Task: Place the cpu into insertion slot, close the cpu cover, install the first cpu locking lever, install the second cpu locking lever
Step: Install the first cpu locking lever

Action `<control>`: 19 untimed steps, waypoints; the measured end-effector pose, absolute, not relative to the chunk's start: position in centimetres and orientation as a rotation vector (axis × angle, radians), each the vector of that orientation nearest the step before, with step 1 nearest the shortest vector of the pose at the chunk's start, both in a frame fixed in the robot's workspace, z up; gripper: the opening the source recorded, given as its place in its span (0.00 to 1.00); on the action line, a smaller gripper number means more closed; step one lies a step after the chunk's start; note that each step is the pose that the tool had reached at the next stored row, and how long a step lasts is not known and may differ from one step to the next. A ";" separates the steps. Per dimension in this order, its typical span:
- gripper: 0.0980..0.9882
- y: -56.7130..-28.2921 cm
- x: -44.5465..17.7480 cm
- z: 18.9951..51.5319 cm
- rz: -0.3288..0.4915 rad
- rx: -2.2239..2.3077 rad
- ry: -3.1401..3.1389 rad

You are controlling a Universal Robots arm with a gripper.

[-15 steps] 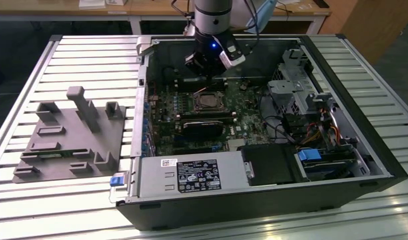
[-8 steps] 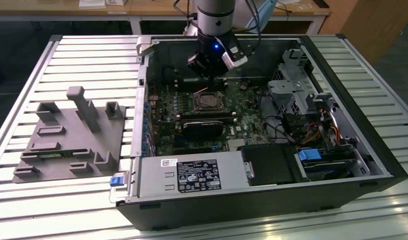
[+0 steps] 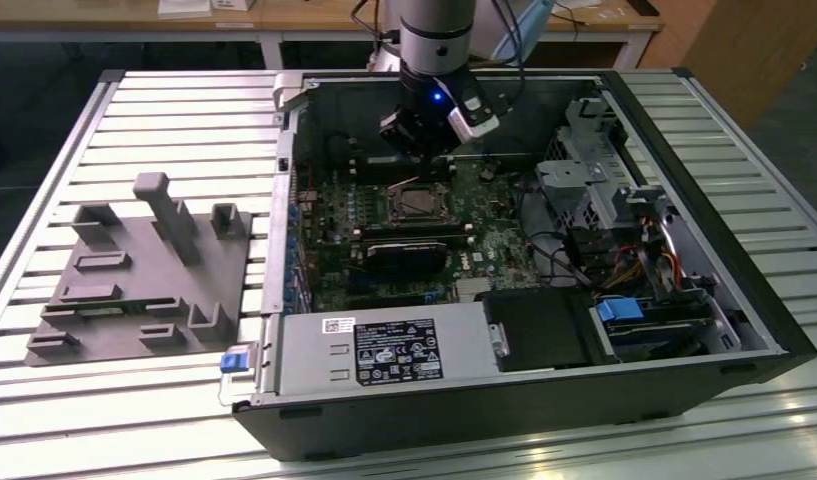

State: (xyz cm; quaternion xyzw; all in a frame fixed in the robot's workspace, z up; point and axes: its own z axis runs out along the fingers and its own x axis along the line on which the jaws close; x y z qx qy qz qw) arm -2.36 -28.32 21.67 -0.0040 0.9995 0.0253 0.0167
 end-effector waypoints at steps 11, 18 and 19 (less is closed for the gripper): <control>0.03 -28.3 -2.1 20.6 0.078 -0.012 3.107; 0.03 -28.3 -2.0 20.2 0.072 -0.012 3.107; 0.03 -28.3 -2.0 20.2 0.069 -0.012 3.107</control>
